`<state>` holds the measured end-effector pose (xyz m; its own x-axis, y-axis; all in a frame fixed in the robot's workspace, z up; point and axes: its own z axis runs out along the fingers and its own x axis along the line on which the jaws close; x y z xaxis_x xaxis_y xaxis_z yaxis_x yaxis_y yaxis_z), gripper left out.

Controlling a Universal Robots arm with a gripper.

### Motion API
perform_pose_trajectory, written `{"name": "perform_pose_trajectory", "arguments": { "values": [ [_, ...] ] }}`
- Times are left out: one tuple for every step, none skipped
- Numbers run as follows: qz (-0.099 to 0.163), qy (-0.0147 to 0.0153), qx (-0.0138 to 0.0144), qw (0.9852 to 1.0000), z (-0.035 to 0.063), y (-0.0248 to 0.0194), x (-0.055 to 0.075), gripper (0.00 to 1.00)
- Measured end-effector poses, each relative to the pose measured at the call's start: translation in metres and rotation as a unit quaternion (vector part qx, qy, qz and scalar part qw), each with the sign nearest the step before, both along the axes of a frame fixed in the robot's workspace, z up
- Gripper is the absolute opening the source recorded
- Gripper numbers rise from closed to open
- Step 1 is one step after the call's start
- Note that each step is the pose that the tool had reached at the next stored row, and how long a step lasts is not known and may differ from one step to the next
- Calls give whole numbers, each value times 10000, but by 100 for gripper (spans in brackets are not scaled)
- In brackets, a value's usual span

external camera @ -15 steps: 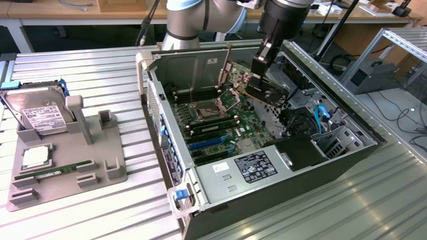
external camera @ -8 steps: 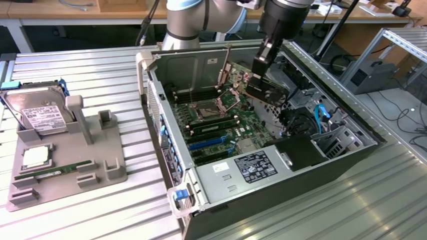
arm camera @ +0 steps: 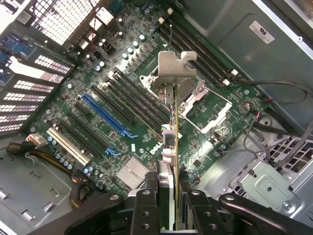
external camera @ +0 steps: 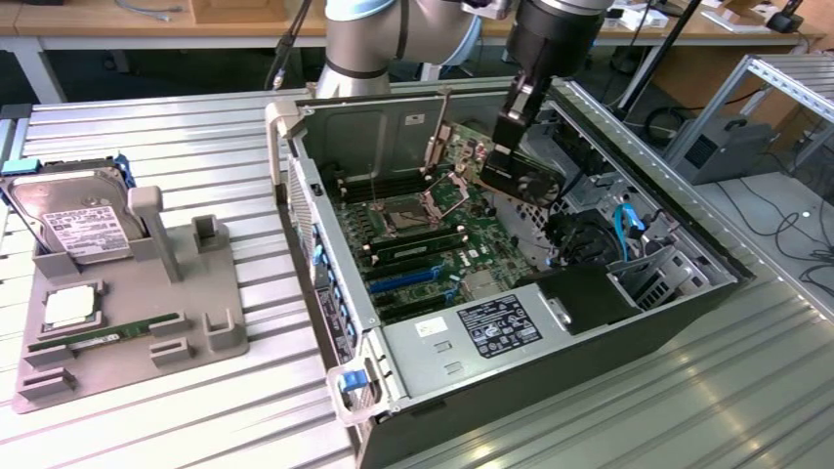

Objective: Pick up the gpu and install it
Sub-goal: 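Insert the gpu into the slot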

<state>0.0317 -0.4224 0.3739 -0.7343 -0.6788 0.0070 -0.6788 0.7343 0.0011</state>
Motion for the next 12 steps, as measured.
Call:
{"name": "perform_pose_trajectory", "arguments": {
  "values": [
    [19, 0, 0, 10000, 0, 0, 0, 27],
    [64, 0, 0, 10000, 0, 0, 0, 27],
    [106, 0, 0, 9999, 0, 0, 0, 27],
    [122, 0, 0, 9999, 0, 0, 0, 27],
    [140, 0, 0, 9999, 0, 0, 0, 27],
    [173, 0, 0, 9999, 0, 0, 0, 27],
    [203, 0, 0, 9998, 0, 0, 0, 27],
    [218, 0, 0, 9998, 0, 0, 0, 27],
    [236, 0, 0, 9997, 0, 0, 0, 27],
    [274, 0, 0, 9996, 0, 0, 0, 27],
    [332, 0, 0, 9994, 0, 0, 0, 27],
    [367, 0, 0, 9993, 0, 0, 0, 27]
  ]
}}
